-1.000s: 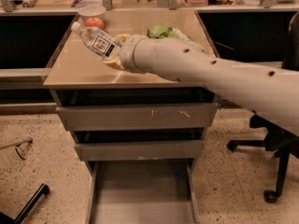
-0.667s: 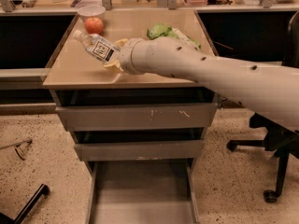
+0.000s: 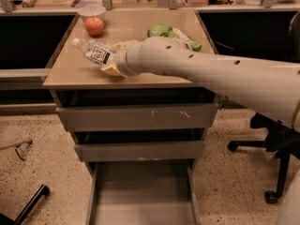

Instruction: Pick blue plastic bottle from bottom drawer and place on counter

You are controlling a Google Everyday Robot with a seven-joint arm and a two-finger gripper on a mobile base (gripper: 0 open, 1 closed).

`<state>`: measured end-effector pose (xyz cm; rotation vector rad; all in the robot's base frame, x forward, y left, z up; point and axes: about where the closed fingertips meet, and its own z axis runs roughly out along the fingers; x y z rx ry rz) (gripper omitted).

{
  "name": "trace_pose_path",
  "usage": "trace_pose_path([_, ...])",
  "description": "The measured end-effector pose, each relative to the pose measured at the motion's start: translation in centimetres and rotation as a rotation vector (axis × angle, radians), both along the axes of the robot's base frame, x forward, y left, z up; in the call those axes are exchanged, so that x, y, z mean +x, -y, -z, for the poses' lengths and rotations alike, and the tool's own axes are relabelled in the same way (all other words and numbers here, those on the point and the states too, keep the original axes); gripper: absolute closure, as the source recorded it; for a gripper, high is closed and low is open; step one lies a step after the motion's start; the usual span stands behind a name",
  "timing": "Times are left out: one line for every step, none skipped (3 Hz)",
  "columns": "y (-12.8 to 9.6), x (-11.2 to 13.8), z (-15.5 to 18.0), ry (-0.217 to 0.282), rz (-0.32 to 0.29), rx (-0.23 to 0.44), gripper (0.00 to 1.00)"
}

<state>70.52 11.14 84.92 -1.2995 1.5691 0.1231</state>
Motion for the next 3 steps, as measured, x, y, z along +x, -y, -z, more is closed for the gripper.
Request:
trace_pose_path([-0.03,-0.11,0.24,-0.013,-0.002,-0.004,0.86])
trace_pose_path([-0.04,-0.12,0.24,-0.013,-0.002,-0.004,0.62])
trace_pose_path([-0.04,-0.12,0.24,-0.013,-0.002,-0.004,0.39])
